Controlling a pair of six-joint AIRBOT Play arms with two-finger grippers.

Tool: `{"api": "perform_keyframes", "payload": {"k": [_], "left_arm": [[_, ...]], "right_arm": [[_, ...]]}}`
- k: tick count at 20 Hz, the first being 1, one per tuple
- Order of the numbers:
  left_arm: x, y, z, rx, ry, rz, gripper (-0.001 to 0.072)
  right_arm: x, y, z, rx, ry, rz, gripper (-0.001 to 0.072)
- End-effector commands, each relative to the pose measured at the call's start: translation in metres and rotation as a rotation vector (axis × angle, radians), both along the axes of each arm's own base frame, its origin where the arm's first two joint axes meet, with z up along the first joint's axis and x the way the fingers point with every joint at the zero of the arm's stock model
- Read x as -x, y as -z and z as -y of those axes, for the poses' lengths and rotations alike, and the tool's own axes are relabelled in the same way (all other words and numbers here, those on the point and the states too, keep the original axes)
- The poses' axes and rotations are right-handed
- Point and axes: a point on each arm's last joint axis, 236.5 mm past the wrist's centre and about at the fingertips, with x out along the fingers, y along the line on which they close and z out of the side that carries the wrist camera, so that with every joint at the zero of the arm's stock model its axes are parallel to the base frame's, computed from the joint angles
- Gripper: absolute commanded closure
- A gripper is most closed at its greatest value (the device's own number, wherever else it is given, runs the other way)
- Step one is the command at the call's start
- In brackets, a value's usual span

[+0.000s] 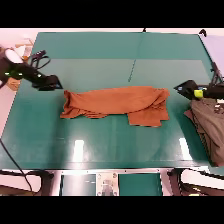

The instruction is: Fold the shirts.

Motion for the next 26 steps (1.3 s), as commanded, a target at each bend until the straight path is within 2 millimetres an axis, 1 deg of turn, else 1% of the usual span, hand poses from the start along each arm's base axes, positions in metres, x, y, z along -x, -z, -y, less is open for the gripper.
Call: {"api": "perform_keyframes", "payload": {"k": [1,2,3,4,5,6,8,9,10,13,15,16,17,18,20,22,24,26], "left_arm": [[0.055,0.003,-0.03,0.081,-0.051,-0.181,0.0156],[0.071,0.02,-0.034,0.096,-0.084,-0.228,0.0156],[0.085,0.042,-0.033,0.11,-0.101,-0.274,0.0155],[0.097,0.062,-0.03,0.115,-0.105,-0.298,0.0155],[0.104,0.078,-0.023,0.135,-0.109,-0.304,0.0155],[0.105,0.09,-0.014,0.158,-0.109,-0.284,0.0155],[0.097,0.101,-0.001,0.171,-0.093,-0.225,0.0156],[0.093,0.103,0.003,0.161,-0.085,-0.204,0.0168],[0.088,0.103,0.008,0.155,-0.069,-0.179,0.0224],[0.074,0.102,0.026,0.156,-0.056,-0.125,0.0234],[0.072,0.102,0.035,0.155,-0.038,-0.116,0.0236],[0.074,0.104,0.039,0.156,-0.029,-0.124,0.0308],[0.077,0.104,0.042,0.161,-0.006,-0.131,0.0605],[0.08,0.102,0.046,0.177,0.023,-0.132,0.068],[0.085,0.096,0.048,0.185,0.061,-0.148,0.0681],[0.085,0.087,0.046,0.178,0.091,-0.157,0.0681],[0.08,0.077,0.046,0.182,0.107,-0.147,0.0681],[0.076,0.072,0.047,0.186,0.104,-0.14,0.0682]], "right_arm": [[0.049,0.006,0.016,-0.05,0.042,-0.096,0.0281],[0.056,0.013,0.016,-0.05,0.07,-0.104,0.0282],[0.066,0.022,0.012,-0.058,0.085,-0.123,0.0282],[0.074,0.033,0.004,-0.077,0.089,-0.147,0.0282],[0.083,0.043,-0.004,-0.098,0.084,-0.178,0.0282],[0.092,0.053,-0.011,-0.117,0.08,-0.206,0.0282],[0.102,0.067,-0.018,-0.137,0.091,-0.238,0.0282],[0.105,0.072,-0.02,-0.139,0.091,-0.241,0.0281],[0.108,0.078,-0.022,-0.144,0.096,-0.25,0.0282],[0.112,0.085,-0.032,-0.152,0.093,-0.266,0.0281],[0.112,0.087,-0.04,-0.144,0.068,-0.269,0.0281],[0.111,0.088,-0.044,-0.139,0.054,-0.27,0.0281],[0.111,0.089,-0.048,-0.14,0.041,-0.274,0.0281],[0.112,0.089,-0.052,-0.139,0.028,-0.278,0.0281],[0.114,0.092,-0.055,-0.143,0.024,-0.288,0.0281],[0.12,0.098,-0.058,-0.157,0.027,-0.31,0.0281],[0.13,0.107,-0.065,-0.177,0.027,-0.345,0.0281],[0.138,0.12,-0.074,-0.189,0.018,-0.385,0.0281]]}}
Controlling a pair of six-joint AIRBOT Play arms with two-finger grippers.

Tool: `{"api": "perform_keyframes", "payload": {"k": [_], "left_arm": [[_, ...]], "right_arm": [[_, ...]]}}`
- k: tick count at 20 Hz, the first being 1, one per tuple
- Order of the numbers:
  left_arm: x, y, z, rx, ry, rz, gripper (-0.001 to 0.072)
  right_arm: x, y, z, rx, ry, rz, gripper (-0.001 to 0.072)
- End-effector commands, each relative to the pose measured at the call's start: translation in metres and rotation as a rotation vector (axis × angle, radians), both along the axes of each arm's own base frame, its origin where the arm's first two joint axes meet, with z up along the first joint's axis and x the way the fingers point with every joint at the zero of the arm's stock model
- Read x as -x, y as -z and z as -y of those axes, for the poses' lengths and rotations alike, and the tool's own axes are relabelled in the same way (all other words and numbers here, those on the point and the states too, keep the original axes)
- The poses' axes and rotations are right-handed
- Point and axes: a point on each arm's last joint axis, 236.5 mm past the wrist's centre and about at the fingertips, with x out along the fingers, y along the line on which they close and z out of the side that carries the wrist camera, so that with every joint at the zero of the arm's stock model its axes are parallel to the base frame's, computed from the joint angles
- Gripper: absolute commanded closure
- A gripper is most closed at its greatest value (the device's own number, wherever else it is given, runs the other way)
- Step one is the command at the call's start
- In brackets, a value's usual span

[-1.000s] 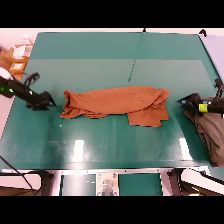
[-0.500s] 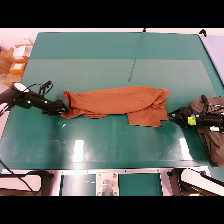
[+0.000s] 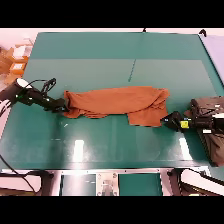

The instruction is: Fold the shirts.

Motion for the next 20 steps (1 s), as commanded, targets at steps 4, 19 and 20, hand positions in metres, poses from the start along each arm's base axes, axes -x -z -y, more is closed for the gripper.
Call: {"api": "perform_keyframes", "payload": {"k": [4,19,20], "left_arm": [[0.003,-0.018,0.009,0.05,0.034,-0.022,0.0682],[0.116,-0.657,0.033,0.076,-0.128,1.739,0.0682],[0.145,-0.677,0.035,0.079,-0.135,1.82,0.0682]], "right_arm": [[-0.016,0.017,-0.046,-0.091,-0.052,0.019,0.0568],[0.012,-0.682,-0.029,0.623,0.061,1.668,0.0693],[0.036,-0.706,-0.034,0.676,0.107,1.742,0.0693]]}}
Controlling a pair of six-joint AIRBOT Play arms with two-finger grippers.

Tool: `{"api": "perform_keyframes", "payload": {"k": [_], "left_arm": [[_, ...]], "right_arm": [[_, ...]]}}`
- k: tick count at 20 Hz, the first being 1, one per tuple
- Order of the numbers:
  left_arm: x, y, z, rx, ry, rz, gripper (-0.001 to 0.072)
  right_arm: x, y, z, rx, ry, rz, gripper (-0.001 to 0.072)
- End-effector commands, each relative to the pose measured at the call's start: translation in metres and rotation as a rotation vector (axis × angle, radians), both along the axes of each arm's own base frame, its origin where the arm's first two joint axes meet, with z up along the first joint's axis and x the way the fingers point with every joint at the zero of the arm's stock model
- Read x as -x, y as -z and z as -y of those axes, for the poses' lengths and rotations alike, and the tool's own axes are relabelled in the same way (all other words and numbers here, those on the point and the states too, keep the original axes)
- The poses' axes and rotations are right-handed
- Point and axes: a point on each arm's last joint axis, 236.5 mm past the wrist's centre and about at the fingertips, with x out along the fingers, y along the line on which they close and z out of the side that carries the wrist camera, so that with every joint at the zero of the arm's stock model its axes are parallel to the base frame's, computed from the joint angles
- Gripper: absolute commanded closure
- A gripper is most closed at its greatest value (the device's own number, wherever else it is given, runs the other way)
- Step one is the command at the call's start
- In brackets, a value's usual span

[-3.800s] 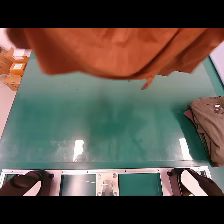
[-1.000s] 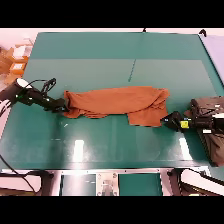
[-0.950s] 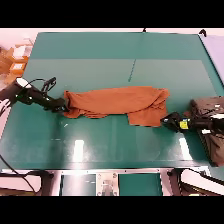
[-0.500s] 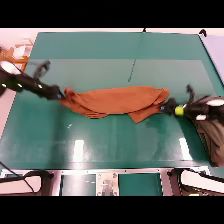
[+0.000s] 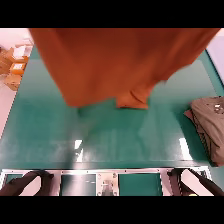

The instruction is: Fold the shirts.

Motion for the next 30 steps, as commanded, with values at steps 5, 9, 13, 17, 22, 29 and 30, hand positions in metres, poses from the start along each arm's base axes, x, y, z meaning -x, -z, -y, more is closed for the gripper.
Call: {"api": "perform_keyframes", "payload": {"k": [5,9,13,17,22,29,30], "left_arm": [[0.165,-0.124,0.004,0.06,-0.075,0.458,0.0682],[0.125,-0.104,-0.026,0.083,-0.198,0.329,0.0682],[0.022,-0.021,-0.027,0.087,-0.155,-0.025,0.0681],[-0.114,0.151,-0.039,0.119,-0.133,-0.488,0.0681],[-0.213,0.373,-0.059,0.121,-0.175,-0.872,0.0681],[-0.257,0.509,-0.054,0.144,-0.185,-1.009,0.0583],[-0.253,0.507,-0.059,0.143,-0.174,-1.028,0.0235]], "right_arm": [[0.134,-0.132,-0.039,0.124,0.176,0.457,0.0693],[0.097,-0.122,-0.005,0.043,0.203,0.412,0.0693],[-0.002,-0.062,0.027,-0.103,0.091,0.196,0.0693],[-0.138,0.061,0.007,-0.15,-0.043,-0.139,0.0693],[-0.26,0.295,-0.021,-0.231,-0.11,-0.658,0.0693],[-0.276,0.47,-0.032,-0.334,-0.143,-1.046,0.0511],[-0.268,0.471,-0.025,-0.335,-0.155,-1.075,0.0381]]}}
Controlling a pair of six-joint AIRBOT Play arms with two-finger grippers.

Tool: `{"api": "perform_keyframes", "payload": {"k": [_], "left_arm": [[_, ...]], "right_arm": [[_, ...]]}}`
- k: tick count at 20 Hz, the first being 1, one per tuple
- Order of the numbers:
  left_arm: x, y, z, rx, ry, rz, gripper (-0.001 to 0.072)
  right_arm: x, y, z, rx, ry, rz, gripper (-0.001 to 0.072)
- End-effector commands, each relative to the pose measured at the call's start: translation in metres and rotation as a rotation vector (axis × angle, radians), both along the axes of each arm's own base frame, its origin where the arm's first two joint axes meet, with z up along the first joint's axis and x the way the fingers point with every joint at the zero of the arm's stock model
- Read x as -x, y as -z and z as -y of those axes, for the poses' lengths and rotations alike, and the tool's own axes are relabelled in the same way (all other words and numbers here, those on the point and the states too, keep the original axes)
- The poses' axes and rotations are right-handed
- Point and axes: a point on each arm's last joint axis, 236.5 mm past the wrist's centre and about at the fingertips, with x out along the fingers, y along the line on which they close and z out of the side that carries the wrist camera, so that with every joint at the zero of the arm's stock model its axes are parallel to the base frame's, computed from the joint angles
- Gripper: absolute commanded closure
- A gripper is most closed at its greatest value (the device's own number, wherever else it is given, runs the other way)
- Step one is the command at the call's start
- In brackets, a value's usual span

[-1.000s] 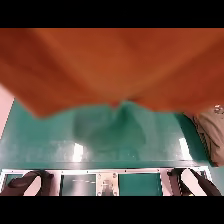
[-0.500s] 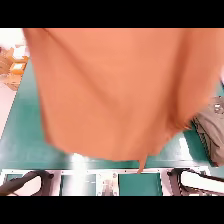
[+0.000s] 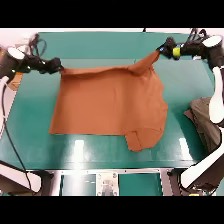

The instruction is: Fold the shirts.

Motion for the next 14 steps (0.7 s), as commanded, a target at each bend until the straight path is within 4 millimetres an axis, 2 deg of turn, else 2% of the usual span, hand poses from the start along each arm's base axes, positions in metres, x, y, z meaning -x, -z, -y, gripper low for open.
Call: {"api": "perform_keyframes", "payload": {"k": [1,2,4,6,7,8,11,14], "left_arm": [[0.004,0.025,-0.012,0.029,0.012,-0.078,0.0124],[0.014,0.015,-0.023,0.046,0.035,-0.112,0.0124],[0.043,0.0,-0.05,0.08,0.084,-0.203,0.0124],[0.087,0.004,-0.075,0.14,0.119,-0.348,0.0126],[0.11,0.01,-0.083,0.183,0.115,-0.427,0.0161],[0.134,0.019,-0.09,0.223,0.106,-0.495,0.0188],[0.201,0.056,-0.098,0.293,0.041,-0.632,0.0187],[0.282,0.109,-0.109,0.176,-0.002,-0.816,0.0186]], "right_arm": [[0.023,0.043,0.011,-0.038,-0.046,-0.167,0.0381],[0.035,0.042,0.021,-0.041,-0.069,-0.197,0.0381],[0.074,0.048,0.043,-0.018,-0.134,-0.312,0.0381],[0.109,0.056,0.05,0.022,-0.18,-0.415,0.0383],[0.123,0.061,0.052,0.044,-0.18,-0.449,0.0391],[0.139,0.064,0.051,0.06,-0.185,-0.468,0.043],[0.189,0.074,0.045,0.053,-0.16,-0.498,0.043],[0.248,0.084,0.057,0.024,-0.032,-0.52,0.043]]}}
